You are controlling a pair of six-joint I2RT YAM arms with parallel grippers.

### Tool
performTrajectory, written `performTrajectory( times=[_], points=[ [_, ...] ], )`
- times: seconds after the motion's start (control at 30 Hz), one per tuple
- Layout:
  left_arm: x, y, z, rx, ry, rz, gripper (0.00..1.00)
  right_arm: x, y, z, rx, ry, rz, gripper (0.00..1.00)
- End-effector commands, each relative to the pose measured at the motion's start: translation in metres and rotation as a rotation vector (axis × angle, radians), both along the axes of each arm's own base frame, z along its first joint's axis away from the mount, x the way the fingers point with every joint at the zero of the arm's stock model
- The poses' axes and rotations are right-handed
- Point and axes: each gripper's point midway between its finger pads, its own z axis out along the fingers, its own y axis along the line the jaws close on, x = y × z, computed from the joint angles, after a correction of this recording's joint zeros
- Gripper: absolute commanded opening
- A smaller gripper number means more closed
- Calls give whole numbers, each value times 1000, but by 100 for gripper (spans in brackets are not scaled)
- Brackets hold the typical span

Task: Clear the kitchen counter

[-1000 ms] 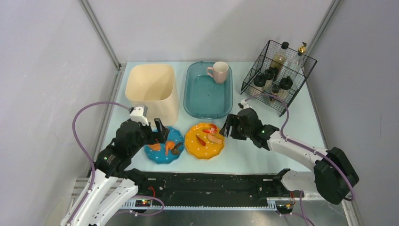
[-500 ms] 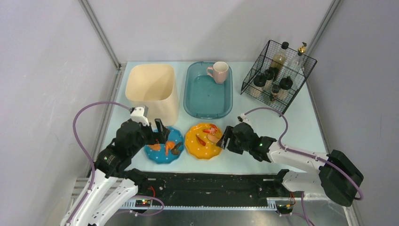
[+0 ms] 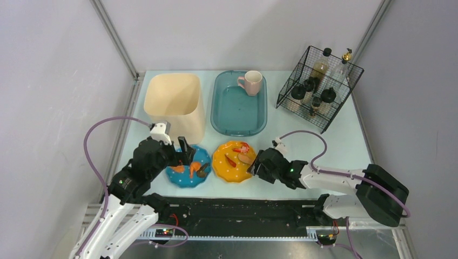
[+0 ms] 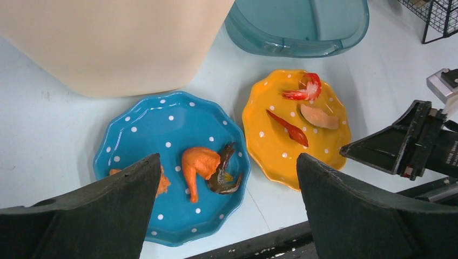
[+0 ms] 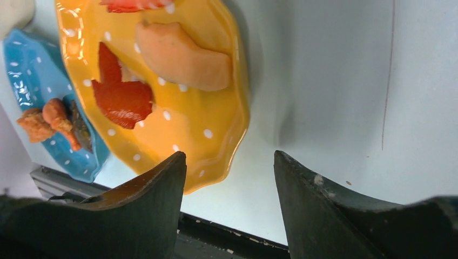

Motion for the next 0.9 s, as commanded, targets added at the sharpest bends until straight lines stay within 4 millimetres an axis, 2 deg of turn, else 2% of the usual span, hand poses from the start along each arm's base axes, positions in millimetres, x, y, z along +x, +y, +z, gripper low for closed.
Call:
performTrajectory(
  times=[0.0,0.13,0.5,0.83,0.87],
  points=[
    [1,-4,3,-11,-20,-10,100,9,0,-7,4,-10,-92,64],
    [1,-4,4,-11,-25,-10,100,8,1,-14,2,9,-119,62],
    [1,-2,3,-7,-27,0,100,6,-2,-35,-36,54,-157,47],
    [2,-2,3,-5,-24,0,100,5,-10,-42,-90,47,-156,17],
    [1,-2,2,-5,-23,-1,100,5,-11,-43,-94,48,-155,12]
  ],
)
